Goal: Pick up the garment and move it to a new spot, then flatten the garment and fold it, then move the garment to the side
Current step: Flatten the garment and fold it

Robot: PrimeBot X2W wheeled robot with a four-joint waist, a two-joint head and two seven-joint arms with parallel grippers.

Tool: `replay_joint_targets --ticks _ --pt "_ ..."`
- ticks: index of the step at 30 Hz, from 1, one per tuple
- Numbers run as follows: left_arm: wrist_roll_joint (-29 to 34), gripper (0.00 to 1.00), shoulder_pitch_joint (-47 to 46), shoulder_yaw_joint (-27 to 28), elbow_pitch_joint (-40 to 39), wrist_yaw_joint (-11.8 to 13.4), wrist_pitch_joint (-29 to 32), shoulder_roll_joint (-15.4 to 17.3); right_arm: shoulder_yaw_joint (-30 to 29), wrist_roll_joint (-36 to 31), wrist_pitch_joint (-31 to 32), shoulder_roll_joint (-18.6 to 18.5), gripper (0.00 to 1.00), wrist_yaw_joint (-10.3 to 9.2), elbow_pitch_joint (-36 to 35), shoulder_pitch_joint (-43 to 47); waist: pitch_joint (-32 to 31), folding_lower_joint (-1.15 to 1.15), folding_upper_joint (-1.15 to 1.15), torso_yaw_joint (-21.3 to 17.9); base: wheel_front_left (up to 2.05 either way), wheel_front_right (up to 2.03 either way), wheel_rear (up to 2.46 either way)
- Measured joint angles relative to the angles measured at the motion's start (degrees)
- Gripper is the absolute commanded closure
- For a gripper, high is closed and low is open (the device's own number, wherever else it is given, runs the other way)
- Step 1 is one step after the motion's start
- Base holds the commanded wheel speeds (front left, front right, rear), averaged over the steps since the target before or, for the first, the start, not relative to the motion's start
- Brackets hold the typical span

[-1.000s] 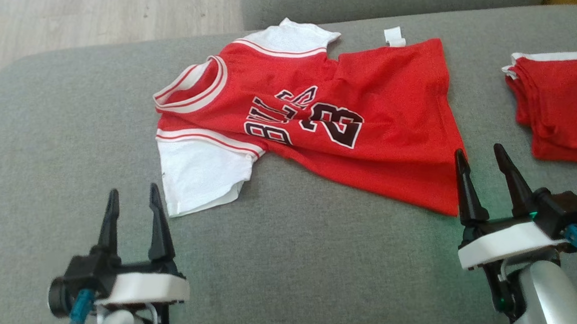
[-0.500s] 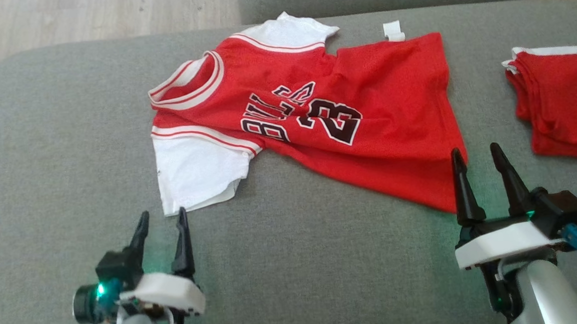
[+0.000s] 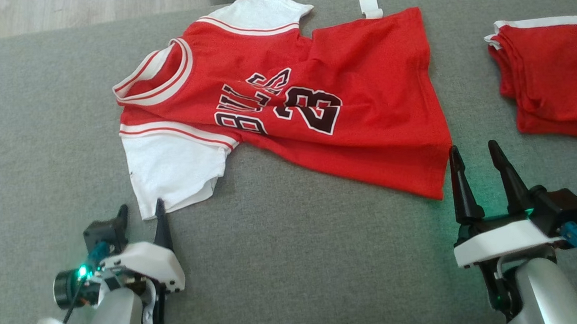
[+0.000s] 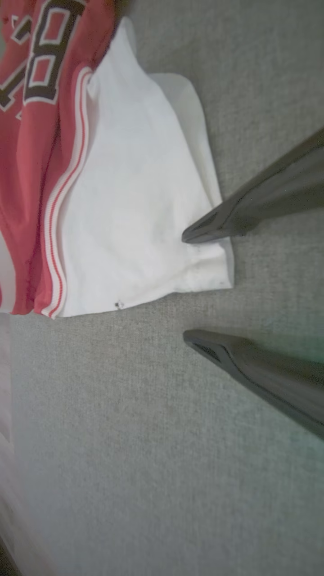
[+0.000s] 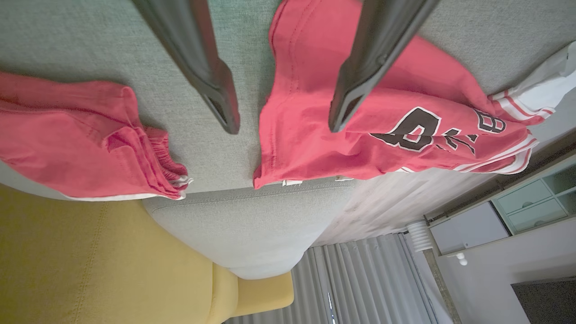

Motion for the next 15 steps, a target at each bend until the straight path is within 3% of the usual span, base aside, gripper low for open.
replay_joint_targets --ticks 4,6,7,8,15 --pt "-0.13 0.03 -1.58 -0.03 1.2 -0.07 0.47 0.02 -0.07 0.0 -0.07 0.0 0.0 0.0 0.24 -0.01 0.07 0.0 0.0 -0.3 0.0 0.0 0.0" --pt "-0.86 0.34 -1.59 0.01 1.69 -0.13 0.38 0.02 -0.13 0.01 -0.08 0.0 0.0 0.0 0.46 -0.02 0.01 0.0 0.0 -0.27 0.0 0.0 0.0" --pt "-1.13 0.6 -1.65 0.08 1.96 -0.22 0.19 0.01 -0.14 0.01 -0.08 0.0 0.0 0.0 0.58 -0.05 -0.04 0.0 0.0 -0.25 0.0 0.0 0.0" --pt "-1.52 0.98 -1.73 0.2 2.21 -0.44 -0.15 0.0 -0.14 0.01 -0.09 0.0 0.0 0.0 0.71 -0.1 -0.1 0.0 0.0 -0.22 0.0 0.0 0.0" --pt "-2.58 1.0 -1.92 0.44 2.55 -0.57 -4.65 -0.02 -0.14 0.09 -0.52 0.0 0.0 0.0 1.18 -0.15 -0.7 0.0 0.0 0.15 0.0 0.0 0.0"
